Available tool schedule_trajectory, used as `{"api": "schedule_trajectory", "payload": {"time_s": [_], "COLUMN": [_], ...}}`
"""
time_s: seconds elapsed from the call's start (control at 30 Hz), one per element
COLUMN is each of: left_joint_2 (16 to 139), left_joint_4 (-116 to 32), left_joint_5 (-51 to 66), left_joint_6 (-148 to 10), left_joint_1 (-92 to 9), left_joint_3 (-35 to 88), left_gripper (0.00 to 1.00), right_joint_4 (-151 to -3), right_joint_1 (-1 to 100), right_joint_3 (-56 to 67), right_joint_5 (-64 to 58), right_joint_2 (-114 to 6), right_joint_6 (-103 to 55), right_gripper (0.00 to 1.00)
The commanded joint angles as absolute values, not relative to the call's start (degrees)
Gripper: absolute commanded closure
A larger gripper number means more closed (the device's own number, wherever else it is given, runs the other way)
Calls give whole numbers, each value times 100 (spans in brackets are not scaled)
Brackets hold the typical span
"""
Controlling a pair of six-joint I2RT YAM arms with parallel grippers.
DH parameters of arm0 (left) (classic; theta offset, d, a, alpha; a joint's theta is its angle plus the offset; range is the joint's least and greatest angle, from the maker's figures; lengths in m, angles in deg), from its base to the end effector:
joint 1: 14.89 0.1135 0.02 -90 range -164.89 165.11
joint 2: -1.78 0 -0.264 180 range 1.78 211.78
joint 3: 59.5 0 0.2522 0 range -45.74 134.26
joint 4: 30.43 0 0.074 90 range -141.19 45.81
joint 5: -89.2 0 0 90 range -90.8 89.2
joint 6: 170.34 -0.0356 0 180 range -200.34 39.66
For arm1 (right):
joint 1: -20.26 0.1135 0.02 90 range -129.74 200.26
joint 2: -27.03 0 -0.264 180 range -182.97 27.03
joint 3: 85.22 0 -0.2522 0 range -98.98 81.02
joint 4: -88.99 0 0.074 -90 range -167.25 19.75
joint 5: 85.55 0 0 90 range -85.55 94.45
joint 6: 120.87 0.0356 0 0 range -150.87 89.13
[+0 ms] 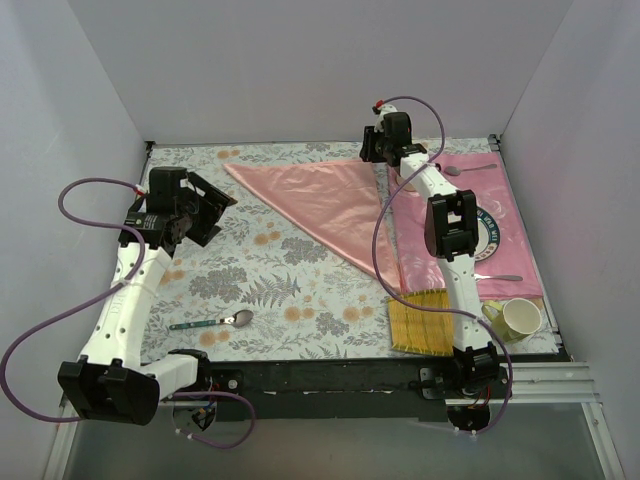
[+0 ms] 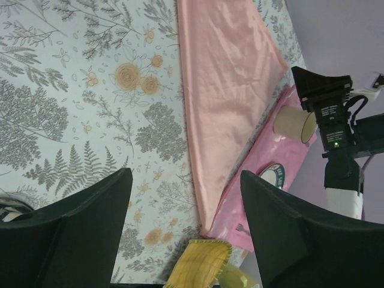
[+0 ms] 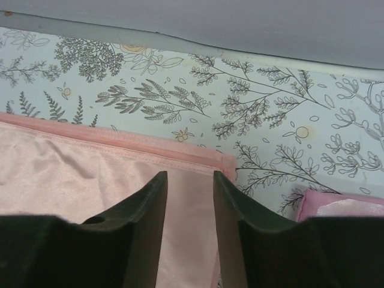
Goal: Fold the napkin, place the utensils inside, and roll it up
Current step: Fold the napkin
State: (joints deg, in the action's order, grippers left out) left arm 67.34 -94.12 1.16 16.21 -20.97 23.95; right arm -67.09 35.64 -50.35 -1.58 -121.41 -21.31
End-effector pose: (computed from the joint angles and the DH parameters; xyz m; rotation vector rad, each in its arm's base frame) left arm 0.2258 -0.0253 0.3528 -1.8040 1.8143 -0.8383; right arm 0.5717 0.1611 0.1871 -0.1710 2.0574 0.3779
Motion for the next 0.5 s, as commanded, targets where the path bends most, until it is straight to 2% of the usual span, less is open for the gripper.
{"api": "schedule_trajectory", "payload": {"time_s": [0.0, 0.1, 0.23, 0.47], "left_joint_2": [6822, 7050, 7532, 8455], "left_joint_4": [-8596, -7831, -7119, -5855], "left_joint_5": [192, 324, 307, 44], "left_joint_6": [1957, 2213, 2224, 1503], "left_joint_1": [-2060, -2060, -2060, -2060], "left_joint_3": [2291, 2176, 2281, 2510], "left_gripper": [28, 32, 34, 47], "right_joint_4": [-6856, -6653, -5952, -4203], "right_joint_1": [3511, 3511, 3511, 3634], "right_joint_3": [-5590, -5715, -5249, -4134], "right_joint_5": [22, 172, 95, -1232], "right_joint_2": [-12010, -11686, -11053, -10148], "right_joint_6": [-2051, -1972, -1410, -758], "right_gripper": [52, 45, 45, 58]}}
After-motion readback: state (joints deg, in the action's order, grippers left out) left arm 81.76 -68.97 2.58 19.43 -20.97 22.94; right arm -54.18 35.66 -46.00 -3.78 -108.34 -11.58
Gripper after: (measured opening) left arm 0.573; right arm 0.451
